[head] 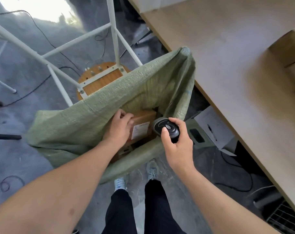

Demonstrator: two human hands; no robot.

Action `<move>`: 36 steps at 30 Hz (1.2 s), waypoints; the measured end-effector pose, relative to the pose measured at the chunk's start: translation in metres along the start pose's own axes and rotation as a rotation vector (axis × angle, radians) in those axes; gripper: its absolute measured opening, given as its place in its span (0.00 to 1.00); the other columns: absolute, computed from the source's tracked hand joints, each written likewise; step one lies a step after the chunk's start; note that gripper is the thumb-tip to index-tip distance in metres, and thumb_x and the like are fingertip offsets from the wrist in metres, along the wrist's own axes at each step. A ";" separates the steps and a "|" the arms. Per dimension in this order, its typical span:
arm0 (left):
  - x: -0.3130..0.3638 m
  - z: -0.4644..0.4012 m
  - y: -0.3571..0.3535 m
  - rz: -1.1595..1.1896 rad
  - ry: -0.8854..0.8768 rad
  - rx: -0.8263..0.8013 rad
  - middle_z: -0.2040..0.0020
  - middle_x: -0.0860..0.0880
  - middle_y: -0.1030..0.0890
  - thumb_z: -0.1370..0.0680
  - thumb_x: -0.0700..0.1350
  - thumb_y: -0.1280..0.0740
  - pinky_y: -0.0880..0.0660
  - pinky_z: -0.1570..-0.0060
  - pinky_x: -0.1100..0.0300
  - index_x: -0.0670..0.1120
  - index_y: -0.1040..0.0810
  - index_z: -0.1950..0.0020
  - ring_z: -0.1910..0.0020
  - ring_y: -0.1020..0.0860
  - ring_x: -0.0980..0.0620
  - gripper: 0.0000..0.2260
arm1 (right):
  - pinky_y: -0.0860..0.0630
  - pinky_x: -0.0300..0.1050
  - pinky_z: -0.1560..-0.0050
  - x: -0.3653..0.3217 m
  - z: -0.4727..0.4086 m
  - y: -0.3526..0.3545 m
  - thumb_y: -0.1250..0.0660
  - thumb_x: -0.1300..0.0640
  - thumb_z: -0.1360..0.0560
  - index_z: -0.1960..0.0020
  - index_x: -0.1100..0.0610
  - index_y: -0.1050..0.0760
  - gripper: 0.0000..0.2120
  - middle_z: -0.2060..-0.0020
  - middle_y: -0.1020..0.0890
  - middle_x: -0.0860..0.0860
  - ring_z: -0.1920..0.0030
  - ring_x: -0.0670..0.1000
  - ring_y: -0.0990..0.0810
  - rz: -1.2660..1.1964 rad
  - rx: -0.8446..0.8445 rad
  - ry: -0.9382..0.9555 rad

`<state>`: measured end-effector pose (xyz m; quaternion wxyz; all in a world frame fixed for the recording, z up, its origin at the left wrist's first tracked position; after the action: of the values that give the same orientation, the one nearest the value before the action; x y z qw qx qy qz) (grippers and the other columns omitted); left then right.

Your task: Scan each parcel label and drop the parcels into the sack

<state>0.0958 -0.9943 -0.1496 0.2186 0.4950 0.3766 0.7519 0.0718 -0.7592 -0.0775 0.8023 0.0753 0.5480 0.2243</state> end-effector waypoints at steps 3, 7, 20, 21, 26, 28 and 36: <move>0.002 -0.004 -0.006 0.004 0.045 -0.043 0.38 0.43 0.30 0.14 0.46 0.36 0.27 0.37 0.50 0.44 0.22 0.28 0.40 0.25 0.42 0.16 | 0.21 0.40 0.51 -0.002 0.004 0.002 0.30 0.48 0.17 0.36 0.37 0.26 0.13 0.51 0.15 0.36 0.52 0.44 0.15 -0.002 0.016 0.003; 0.000 -0.003 -0.031 -0.171 0.083 -0.319 0.18 0.42 0.39 0.13 0.54 0.41 0.35 0.23 0.43 0.54 0.36 0.17 0.21 0.36 0.38 0.23 | 0.23 0.34 0.52 -0.002 0.008 0.008 0.29 0.49 0.17 0.35 0.38 0.25 0.13 0.51 0.16 0.33 0.51 0.41 0.16 -0.002 0.050 0.008; 0.064 0.015 0.007 -0.411 -0.195 -0.381 0.15 0.47 0.43 0.14 0.51 0.40 0.47 0.18 0.47 0.53 0.37 0.17 0.16 0.45 0.41 0.25 | 0.17 0.46 0.49 -0.026 0.042 0.015 0.30 0.45 0.18 0.34 0.37 0.26 0.13 0.51 0.14 0.40 0.51 0.41 0.15 -0.027 0.169 0.039; 0.071 0.018 0.012 -0.421 -0.213 -0.380 0.15 0.47 0.43 0.14 0.52 0.40 0.47 0.18 0.47 0.53 0.38 0.16 0.17 0.44 0.41 0.25 | 0.17 0.45 0.50 -0.029 0.047 0.017 0.30 0.45 0.18 0.35 0.37 0.26 0.13 0.51 0.15 0.40 0.52 0.41 0.16 -0.034 0.188 0.035; 0.115 0.040 0.044 -0.502 -0.335 -0.354 0.16 0.47 0.40 0.14 0.53 0.41 0.44 0.19 0.46 0.53 0.38 0.16 0.18 0.40 0.40 0.25 | 0.16 0.50 0.50 -0.050 0.075 0.035 0.31 0.42 0.18 0.36 0.35 0.28 0.12 0.50 0.15 0.40 0.53 0.44 0.16 -0.060 0.308 0.032; 0.136 0.049 0.057 -0.532 -0.392 -0.335 0.17 0.46 0.38 0.14 0.54 0.41 0.43 0.20 0.45 0.52 0.37 0.17 0.20 0.38 0.40 0.25 | 0.16 0.52 0.49 -0.060 0.087 0.048 0.32 0.42 0.18 0.36 0.35 0.28 0.12 0.50 0.16 0.40 0.52 0.44 0.16 -0.074 0.358 0.030; 0.249 0.087 0.088 -0.540 -0.581 -0.247 0.20 0.45 0.33 0.15 0.55 0.40 0.37 0.22 0.46 0.50 0.34 0.18 0.23 0.33 0.42 0.25 | 0.20 0.47 0.54 -0.090 0.130 0.135 0.33 0.41 0.18 0.34 0.42 0.27 0.15 0.49 0.16 0.43 0.53 0.44 0.17 -0.118 0.544 0.084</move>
<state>0.0753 -0.8441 0.0834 0.5628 0.5400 0.3225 0.5363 0.1258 -0.6633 0.0986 0.7408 0.2463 0.6244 0.0248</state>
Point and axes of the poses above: each hand's wrist, its own z-axis away from the middle knuckle, its own y-axis out of the back of the hand, x = y × z, the point moved 8 cm from there along -z, towards the middle knuckle
